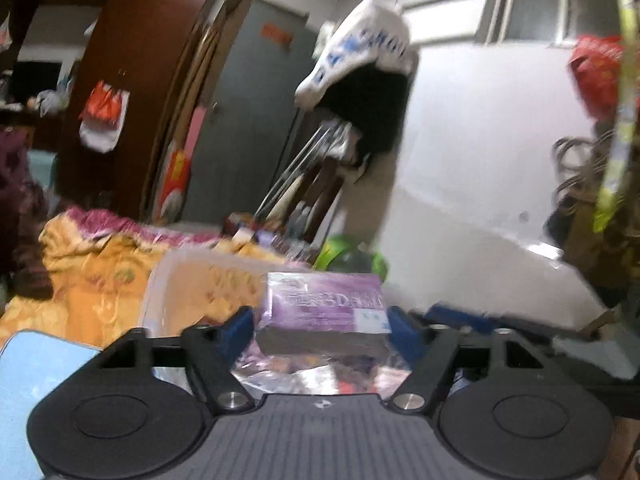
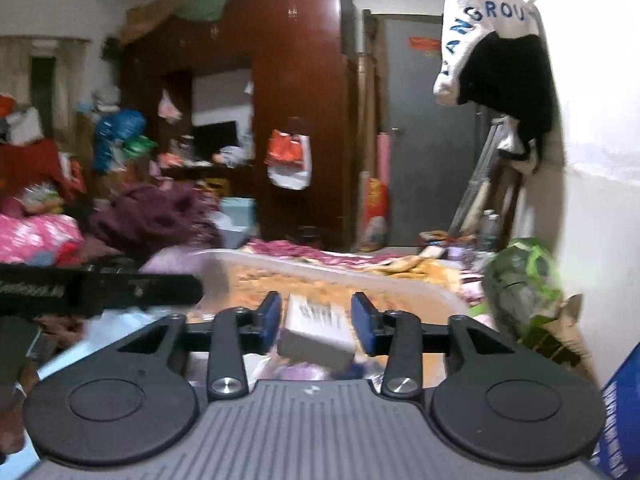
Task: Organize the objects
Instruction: 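Lift both held boxes over the white basket and open both grippers, then grasp the red wrapped ball with the left gripper while the right grasps the silver-wrapped bundle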
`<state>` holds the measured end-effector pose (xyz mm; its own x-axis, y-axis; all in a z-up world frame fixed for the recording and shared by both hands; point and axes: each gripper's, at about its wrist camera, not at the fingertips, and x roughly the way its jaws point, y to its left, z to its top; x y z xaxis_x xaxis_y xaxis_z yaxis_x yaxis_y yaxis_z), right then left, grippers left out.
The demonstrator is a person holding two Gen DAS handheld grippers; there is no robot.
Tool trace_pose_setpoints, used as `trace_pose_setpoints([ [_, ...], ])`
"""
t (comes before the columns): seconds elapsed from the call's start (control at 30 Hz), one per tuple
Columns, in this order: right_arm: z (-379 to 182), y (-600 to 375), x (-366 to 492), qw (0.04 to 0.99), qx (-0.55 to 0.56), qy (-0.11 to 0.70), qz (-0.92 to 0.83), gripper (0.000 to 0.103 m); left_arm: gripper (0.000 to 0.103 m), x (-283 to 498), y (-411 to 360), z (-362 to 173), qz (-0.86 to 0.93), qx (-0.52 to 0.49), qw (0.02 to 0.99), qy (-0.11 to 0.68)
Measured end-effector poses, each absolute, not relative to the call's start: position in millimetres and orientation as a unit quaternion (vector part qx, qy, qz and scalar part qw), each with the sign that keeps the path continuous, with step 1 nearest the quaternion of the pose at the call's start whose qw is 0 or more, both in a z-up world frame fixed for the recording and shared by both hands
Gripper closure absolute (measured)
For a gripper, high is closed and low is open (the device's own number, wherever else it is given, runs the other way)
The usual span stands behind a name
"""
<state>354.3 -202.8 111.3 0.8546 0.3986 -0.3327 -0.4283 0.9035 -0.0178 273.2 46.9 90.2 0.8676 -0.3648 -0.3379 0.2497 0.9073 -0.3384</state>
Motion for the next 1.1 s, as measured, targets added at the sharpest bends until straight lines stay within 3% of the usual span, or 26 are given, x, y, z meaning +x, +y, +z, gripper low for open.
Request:
trace_pose_setpoints([
  [0.07, 110, -211, 348, 0.965, -0.030, 0.154, 0.208, 0.012, 0.005, 273, 49, 84, -0.131, -0.137, 0.960, 0.204],
  [0.13, 110, -230, 327, 0.968, 0.002, 0.123, 0.220, 0.000, 0.002, 256, 52, 82, -0.135, -0.127, 0.967, 0.176],
  [0.3, 93, -263, 262, 0.963, 0.020, 0.105, 0.247, 0.000, 0.000, 188, 54, 66, -0.137, -0.098, 0.975, 0.146],
  [0.43, 64, -267, 244, 0.961, 0.004, 0.143, 0.238, 0.000, 0.000, 148, 42, 33, -0.144, -0.065, 0.974, 0.164],
  [0.53, 48, -264, 256, 0.957, 0.010, 0.179, 0.229, 0.000, 0.000, 150, 23, 10, -0.156, -0.042, 0.962, 0.220],
  [0.73, 22, -248, 287, 0.936, 0.007, 0.262, 0.235, 0.000, 0.012, 171, 4, -8, -0.170, -0.023, 0.943, 0.284],
  [0.77, 15, -246, 288, 0.933, 0.008, 0.271, 0.237, 0.000, 0.019, 177, 7, -9, -0.176, -0.032, 0.938, 0.296],
  [0.8, 11, -242, 291, 0.931, 0.006, 0.278, 0.236, 0.000, 0.041, 179, 11, -11, -0.180, -0.041, 0.934, 0.306],
  [0.83, 7, -238, 294, 0.929, 0.003, 0.285, 0.236, 0.000, 0.051, 173, 10, -14, -0.182, -0.043, 0.934, 0.305],
  [1.1, 0, -222, 295, 0.920, -0.031, 0.301, 0.250, 0.001, 0.051, 165, 43, -4, -0.174, -0.047, 0.946, 0.269],
])
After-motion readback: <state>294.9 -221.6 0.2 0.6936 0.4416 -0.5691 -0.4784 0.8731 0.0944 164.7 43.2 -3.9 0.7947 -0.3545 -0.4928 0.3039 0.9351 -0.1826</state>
